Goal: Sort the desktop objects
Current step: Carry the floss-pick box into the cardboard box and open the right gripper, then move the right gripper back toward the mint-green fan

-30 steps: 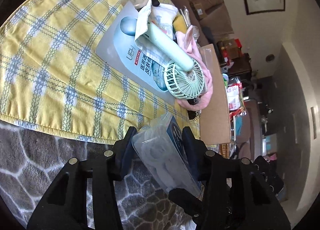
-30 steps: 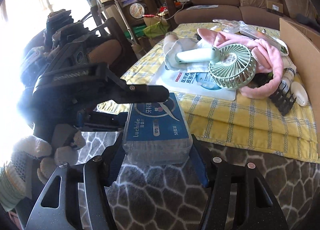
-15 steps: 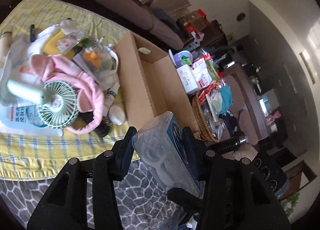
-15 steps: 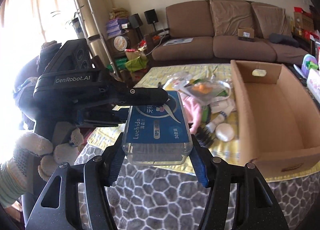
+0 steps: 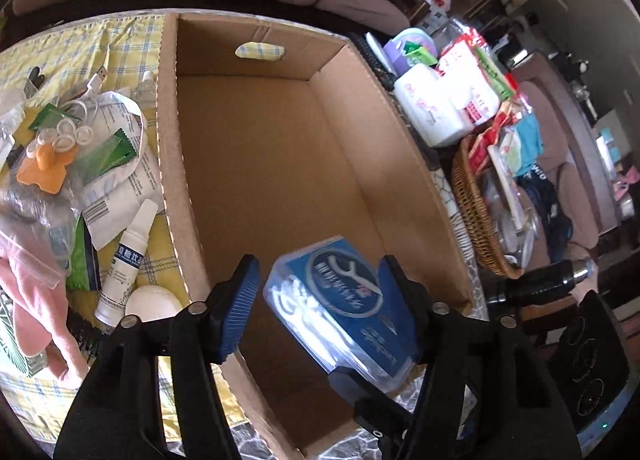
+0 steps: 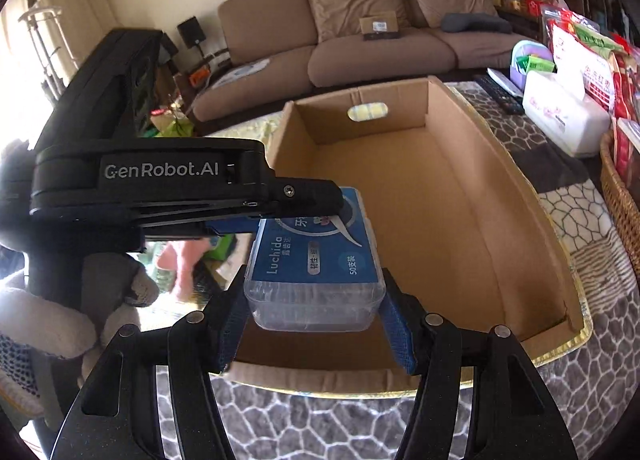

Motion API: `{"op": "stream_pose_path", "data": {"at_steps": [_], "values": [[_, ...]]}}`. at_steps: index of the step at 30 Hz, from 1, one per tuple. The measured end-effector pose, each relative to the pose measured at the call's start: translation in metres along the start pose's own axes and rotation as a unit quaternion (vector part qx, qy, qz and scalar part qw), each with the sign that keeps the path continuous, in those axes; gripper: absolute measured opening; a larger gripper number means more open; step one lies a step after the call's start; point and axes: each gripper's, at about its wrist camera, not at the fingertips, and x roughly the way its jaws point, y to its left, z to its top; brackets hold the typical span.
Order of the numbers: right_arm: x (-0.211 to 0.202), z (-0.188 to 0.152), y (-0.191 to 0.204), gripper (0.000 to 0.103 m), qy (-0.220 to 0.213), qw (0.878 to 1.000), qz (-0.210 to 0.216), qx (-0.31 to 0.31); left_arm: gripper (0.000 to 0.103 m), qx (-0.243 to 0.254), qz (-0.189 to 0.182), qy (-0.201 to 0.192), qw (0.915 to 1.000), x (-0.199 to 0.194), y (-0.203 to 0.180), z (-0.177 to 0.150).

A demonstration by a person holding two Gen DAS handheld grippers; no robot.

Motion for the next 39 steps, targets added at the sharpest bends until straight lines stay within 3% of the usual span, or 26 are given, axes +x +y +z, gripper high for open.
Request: {"op": "stream_pose_path", "data": {"at_steps": [2,8,14,21,26,32,39], "values": [[0.015,0.001,-0.004,0.064,0.024,1.0,-0.017,-0.008,0.079,0.005,-0.006,-0.004,1.0,-0.002,0.002,-0.001],[0.025,-0.008,0.002,0.069,0.06,0.998,-0.022,-0.012,0.088,0.002,-0.019,-0.031,0.9993,-0.036,0.019,-0.001],[-0.019,-0.003,0.009,0.069,0.017,1.0,-0.009,0.012,0.092,-0.002,-0.042,-0.071,0.9966,-0.101,0.046,-0.015],[-0.074,0.004,0.033,0.073,-0.034,0.999,0.002,0.004,0.095,-0.014,-0.001,-0.094,0.9955,-0.162,0.121,-0.073],[-0.084,-0.005,0.061,0.073,-0.036,0.999,0.035,0.007,0.095,-0.019,0.036,-0.102,0.9939,-0.188,0.172,-0.123],[-0.055,-0.03,0.132,0.073,-0.012,0.996,0.083,-0.029,0.095,-0.045,0.067,-0.091,0.9925,-0.192,0.224,-0.163],[0.015,-0.062,0.185,0.073,0.026,0.994,0.104,-0.037,0.095,-0.045,0.091,-0.09,0.9907,-0.183,0.257,-0.177]]}}
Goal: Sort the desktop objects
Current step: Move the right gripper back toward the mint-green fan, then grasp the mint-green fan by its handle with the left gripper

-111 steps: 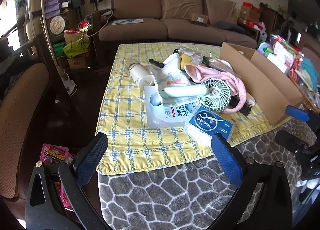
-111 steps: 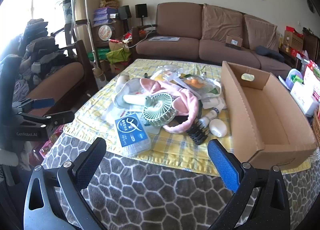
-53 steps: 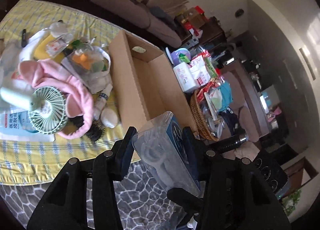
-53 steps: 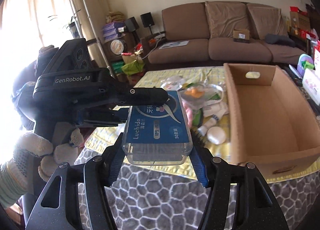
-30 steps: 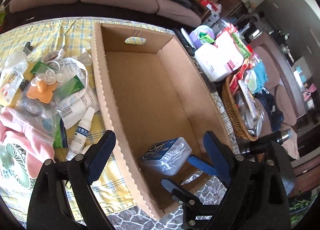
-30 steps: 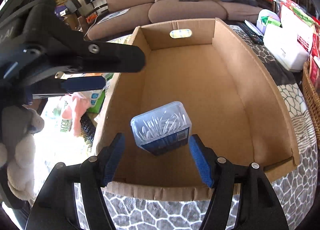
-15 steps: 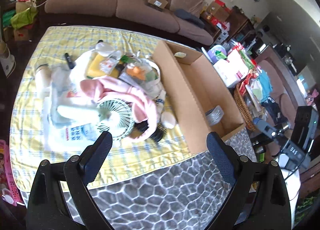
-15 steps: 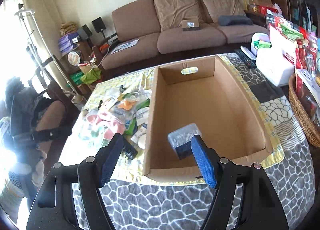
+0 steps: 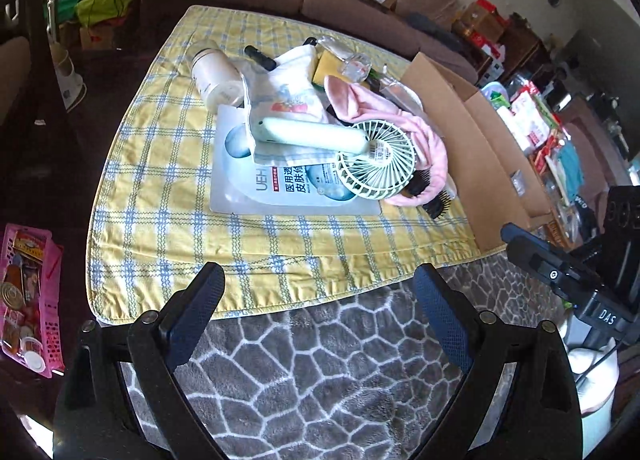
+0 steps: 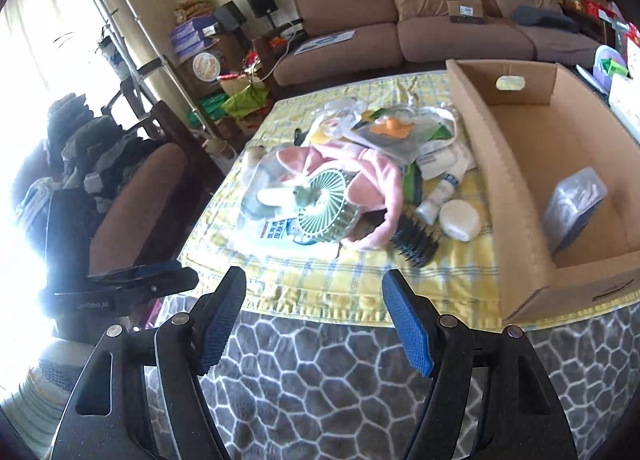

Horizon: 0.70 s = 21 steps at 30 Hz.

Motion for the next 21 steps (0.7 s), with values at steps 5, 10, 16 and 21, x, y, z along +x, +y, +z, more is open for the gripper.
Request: {"op": "stream_pose_path", "data": {"at_steps": [5,10,16,21], "values": [[0.039,-0.007,0.004,0.073,0.012,1.0,-0.002,-0.01,0.095,0.043,0.028,-0.007,0.9986,0.016,0.002,0.011],[0.066,0.007,-0.015,0.073,0.003,0.999,0.028,0.042,0.085,0.104,0.041,-0.033,0.9932,0.034,-0.009,0.037],[0.089,0.028,-0.048,0.073,-0.019,0.989,0.073,0.13,0.079,0.189,0.076,-0.065,0.9768,0.059,-0.023,0.064],[0.109,0.033,-0.072,0.072,-0.002,0.978,0.105,0.181,0.078,0.275,0.093,-0.057,0.9553,0.089,-0.032,0.068]]}}
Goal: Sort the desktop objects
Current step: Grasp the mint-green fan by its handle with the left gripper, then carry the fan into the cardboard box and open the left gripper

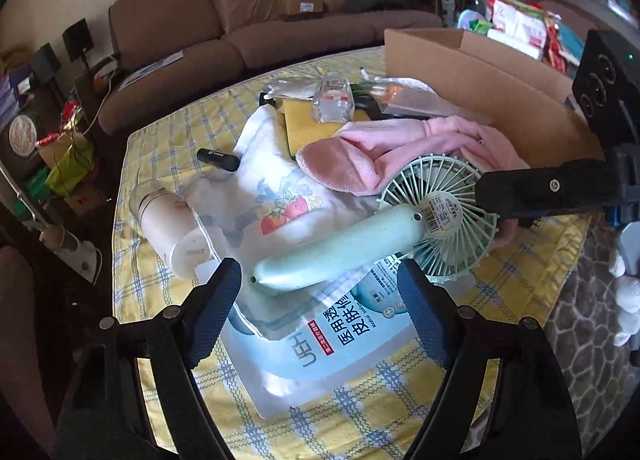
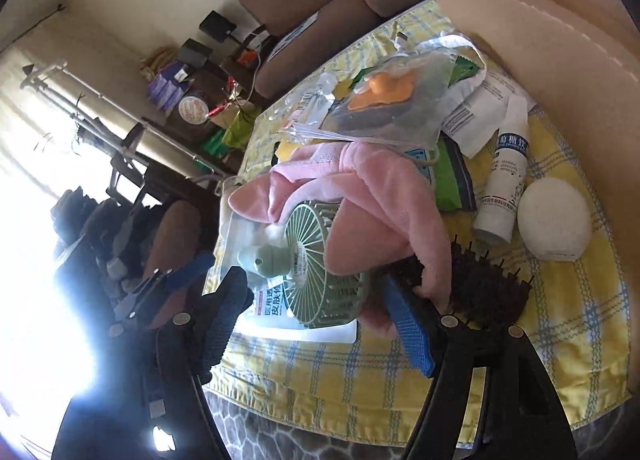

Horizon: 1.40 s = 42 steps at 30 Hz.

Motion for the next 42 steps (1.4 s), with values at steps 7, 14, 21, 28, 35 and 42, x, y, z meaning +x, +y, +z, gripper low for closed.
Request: {"op": "stream_pose_path", "data": {"at_steps": [7,14,21,28,35,42], "values": [[0.009,0.007,-0.004,0.06,0.003,1.0,0.021,-0.01,0.068,0.018,-0.018,-0.001,0.9997,0.02,0.001,0.005],[-0.006,0.005,-0.018,0.031,0.001,0.998,0.066,0.023,0.045,-0.004,-0.077,-0.002,0.997,0.014,0.005,0.003],[-0.019,0.003,-0.027,0.031,-0.002,0.995,0.083,0.055,0.031,0.028,-0.085,0.017,0.9958,0.013,-0.019,-0.006],[-0.047,0.004,0.013,0.029,-0.001,0.996,0.086,-0.011,0.024,0.037,-0.081,0.013,0.9959,-0.025,-0.041,-0.006],[-0.106,0.002,0.05,0.029,-0.029,0.991,0.122,-0.053,0.024,0.053,-0.067,-0.008,0.9963,-0.094,-0.071,0.032],[-0.206,0.027,0.033,0.03,-0.107,0.984,0.136,-0.032,0.024,0.147,-0.063,-0.023,0.9868,-0.114,-0.158,0.123]]}}
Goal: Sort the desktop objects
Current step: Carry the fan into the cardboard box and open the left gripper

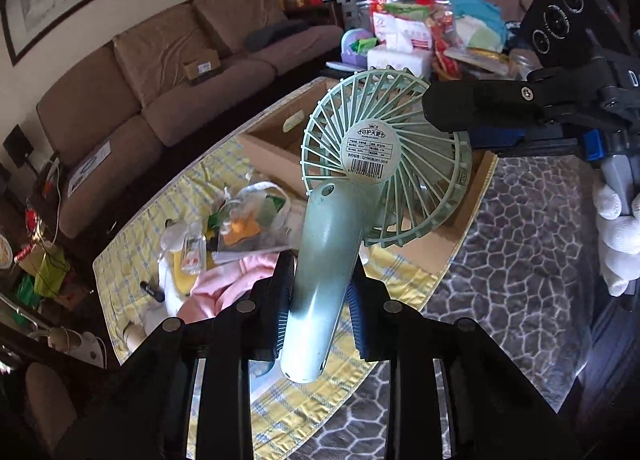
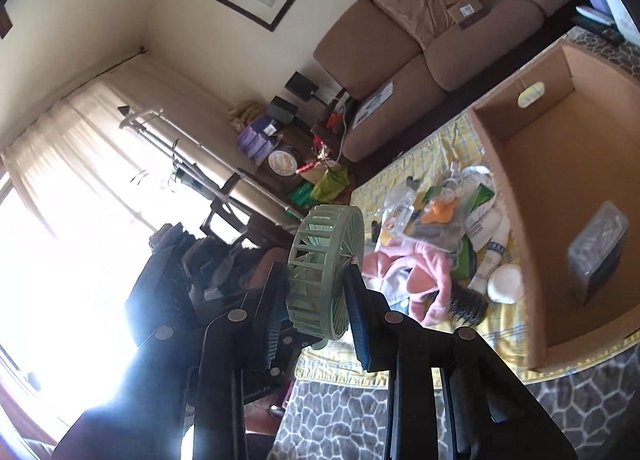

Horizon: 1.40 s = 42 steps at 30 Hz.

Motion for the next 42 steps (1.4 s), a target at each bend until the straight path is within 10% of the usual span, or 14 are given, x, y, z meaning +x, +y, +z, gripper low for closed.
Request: {"op": "stream_pose_path", "data": {"at_steps": [9,20,31,36,39,42], "values": [[-0.103,0.049,-0.078,0.029,-0.066,0.994,-0.087,0.031,0.024,0.107,-0.03,0.045,0.9928,0.096,-0.087,0.113],[-0.079,0.064,-0.186,0.03,-0.008,0.981,-0.185,0.051,0.025,0.149,-0.016,0.133,0.9797,0.223,-0.106,0.12],[-0.038,0.063,-0.19,0.046,0.096,0.948,-0.303,0.014,0.03,0.08,-0.041,0.121,0.9886,0.222,-0.076,0.121],[-0.046,0.061,-0.177,0.055,0.083,0.951,-0.296,0.03,0.03,0.055,-0.038,0.106,0.9921,0.193,-0.063,0.118],[-0.058,0.063,-0.158,0.057,0.057,0.956,-0.284,0.032,0.041,0.025,-0.037,0.087,0.9952,0.162,-0.05,0.109],[-0.068,0.063,-0.131,0.067,0.029,0.963,-0.267,0.023,0.082,-0.013,-0.043,0.056,0.9974,0.124,-0.034,0.09]]}}
